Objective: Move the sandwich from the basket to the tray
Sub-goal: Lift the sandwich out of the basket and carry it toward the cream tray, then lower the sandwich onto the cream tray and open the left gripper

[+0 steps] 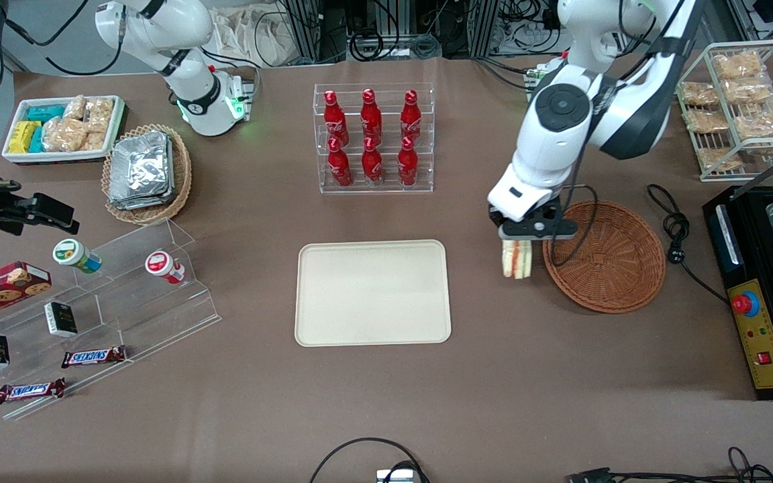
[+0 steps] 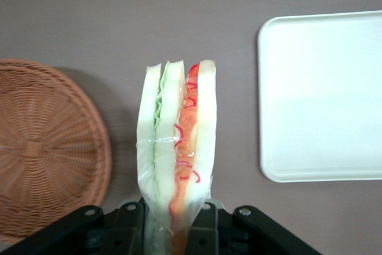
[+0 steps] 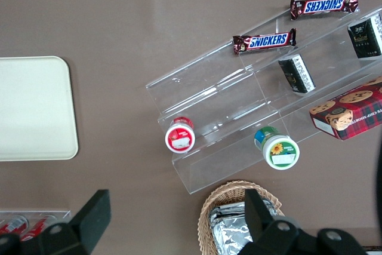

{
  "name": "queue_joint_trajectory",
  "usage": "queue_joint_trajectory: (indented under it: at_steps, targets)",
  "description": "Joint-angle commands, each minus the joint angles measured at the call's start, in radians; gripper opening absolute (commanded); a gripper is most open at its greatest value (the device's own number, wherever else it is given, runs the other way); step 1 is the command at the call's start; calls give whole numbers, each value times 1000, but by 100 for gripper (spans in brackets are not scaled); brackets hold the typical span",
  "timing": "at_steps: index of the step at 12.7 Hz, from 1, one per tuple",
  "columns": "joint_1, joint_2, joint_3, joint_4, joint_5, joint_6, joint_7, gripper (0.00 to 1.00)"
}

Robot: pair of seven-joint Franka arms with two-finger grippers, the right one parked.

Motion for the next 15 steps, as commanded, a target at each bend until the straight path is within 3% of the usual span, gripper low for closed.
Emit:
queue_joint_trajectory:
  at_steps: [1,3,8,15]
  targets:
    - [-10,131,-47,145,23,-36,-64,18]
    - [-52,183,-48,191,44,-34,-70,18]
    - [-164,399,-48,350,243,-34,-180,20]
    - [-209,568,-47,466,254,-28,-205,20]
